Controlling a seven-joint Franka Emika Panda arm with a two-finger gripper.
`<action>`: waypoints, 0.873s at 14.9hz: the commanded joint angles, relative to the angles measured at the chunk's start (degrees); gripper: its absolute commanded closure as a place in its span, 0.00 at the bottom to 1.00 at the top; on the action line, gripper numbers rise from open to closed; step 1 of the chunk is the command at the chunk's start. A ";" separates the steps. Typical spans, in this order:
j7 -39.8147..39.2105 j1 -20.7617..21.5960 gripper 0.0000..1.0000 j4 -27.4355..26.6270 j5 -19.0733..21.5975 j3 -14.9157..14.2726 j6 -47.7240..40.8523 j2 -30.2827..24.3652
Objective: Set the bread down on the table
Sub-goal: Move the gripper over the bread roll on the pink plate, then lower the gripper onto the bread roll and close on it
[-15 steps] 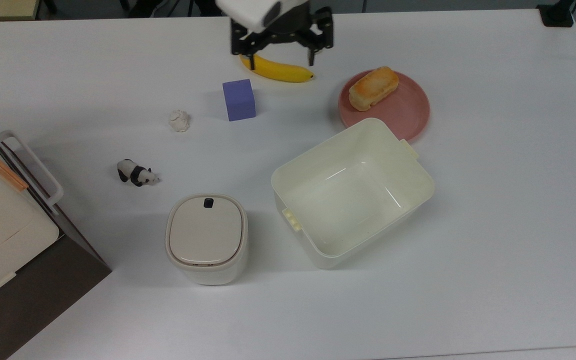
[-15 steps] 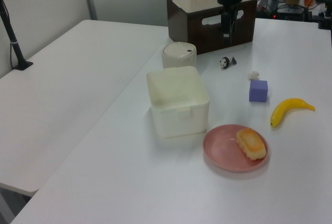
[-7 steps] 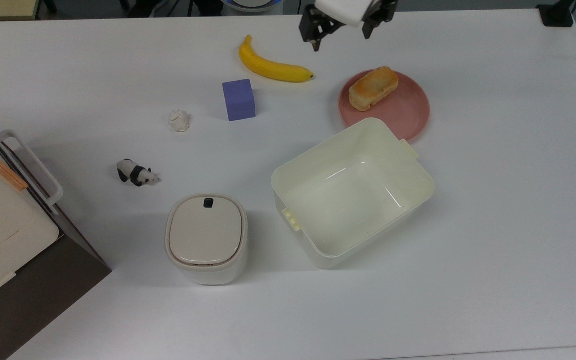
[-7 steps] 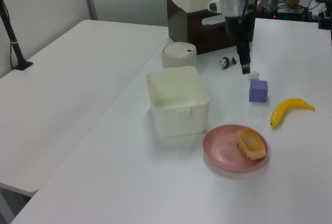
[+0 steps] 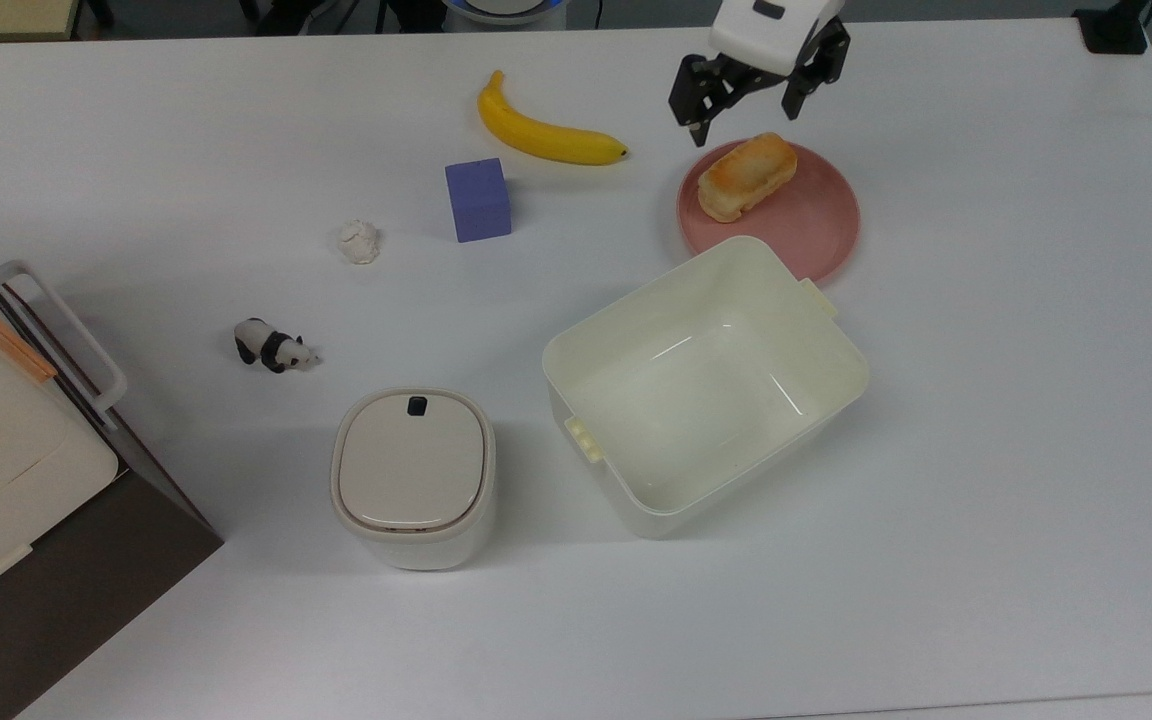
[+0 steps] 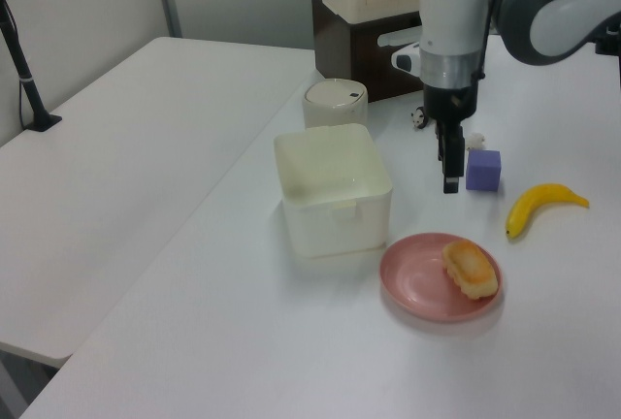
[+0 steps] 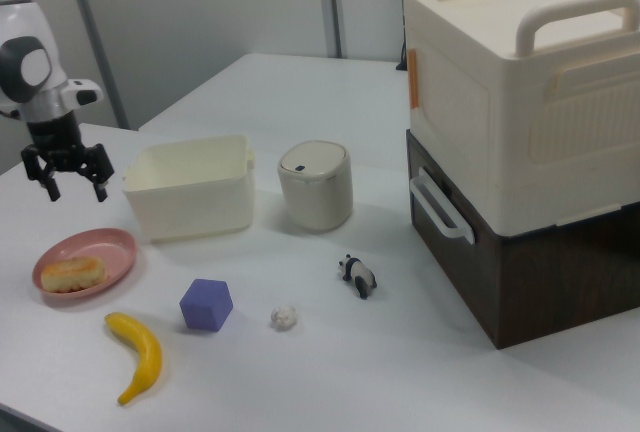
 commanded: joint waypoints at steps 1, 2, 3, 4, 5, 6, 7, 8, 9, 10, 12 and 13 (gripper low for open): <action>4.42 5.34 0.00 -7.80 0.77 -0.67 1.69 -6.43; 5.74 7.09 0.00 -9.99 0.69 -0.67 1.69 -7.57; 6.01 7.89 0.00 -10.88 0.69 -0.67 1.78 -8.02; 6.01 8.25 0.00 -10.98 0.69 -0.67 1.69 -7.93; 5.93 8.34 0.00 -10.89 0.69 -0.67 1.69 -7.76; 5.92 8.34 0.00 -10.89 0.77 -0.67 2.13 -7.24; 5.84 8.34 0.00 -10.80 0.77 -0.67 2.22 -6.62; 5.49 8.17 0.00 -10.63 0.86 -0.67 2.48 -5.40; 5.49 8.08 0.00 -10.37 0.86 -0.67 3.36 -4.25; 5.40 8.08 0.00 -10.45 0.86 -0.75 5.02 -2.85; 5.40 7.90 0.00 -9.93 0.69 -0.76 6.96 0.92; 5.40 7.73 0.00 -9.49 0.60 -0.76 7.66 2.16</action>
